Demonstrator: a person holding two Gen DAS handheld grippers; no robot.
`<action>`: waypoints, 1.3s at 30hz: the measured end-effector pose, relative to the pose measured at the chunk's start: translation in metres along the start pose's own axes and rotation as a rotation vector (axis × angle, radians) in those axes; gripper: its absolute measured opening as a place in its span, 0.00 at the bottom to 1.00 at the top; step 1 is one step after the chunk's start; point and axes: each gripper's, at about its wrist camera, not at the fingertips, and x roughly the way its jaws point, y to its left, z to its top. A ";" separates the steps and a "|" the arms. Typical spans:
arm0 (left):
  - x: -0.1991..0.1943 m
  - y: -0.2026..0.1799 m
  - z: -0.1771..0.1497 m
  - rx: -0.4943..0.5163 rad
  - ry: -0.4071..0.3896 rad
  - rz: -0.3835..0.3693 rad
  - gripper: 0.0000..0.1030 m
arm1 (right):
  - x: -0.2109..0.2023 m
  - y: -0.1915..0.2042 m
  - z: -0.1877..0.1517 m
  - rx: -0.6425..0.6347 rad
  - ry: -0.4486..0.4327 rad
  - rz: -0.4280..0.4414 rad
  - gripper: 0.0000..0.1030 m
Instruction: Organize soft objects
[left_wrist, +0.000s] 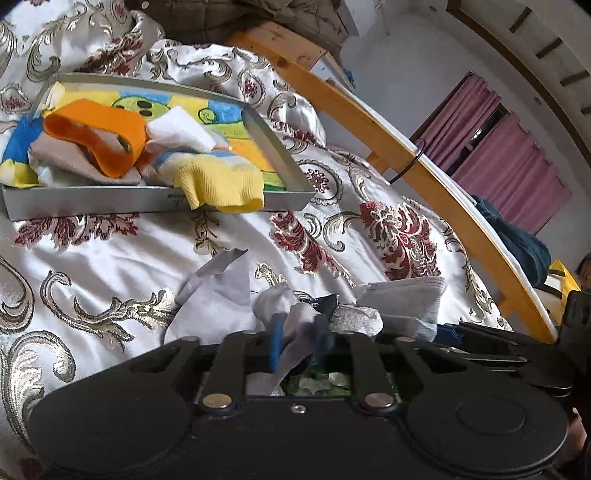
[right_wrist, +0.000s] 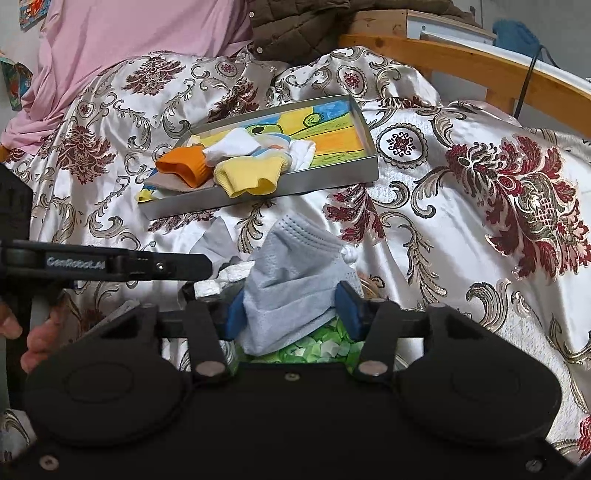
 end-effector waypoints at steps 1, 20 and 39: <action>0.001 0.001 0.000 -0.002 0.006 -0.002 0.11 | 0.000 0.000 0.000 0.000 -0.002 -0.001 0.34; -0.014 0.009 0.008 -0.076 -0.001 -0.025 0.00 | -0.017 0.004 -0.010 0.014 -0.038 -0.030 0.07; -0.049 -0.007 -0.030 0.041 0.058 -0.075 0.00 | -0.033 0.009 -0.010 -0.058 -0.046 -0.018 0.06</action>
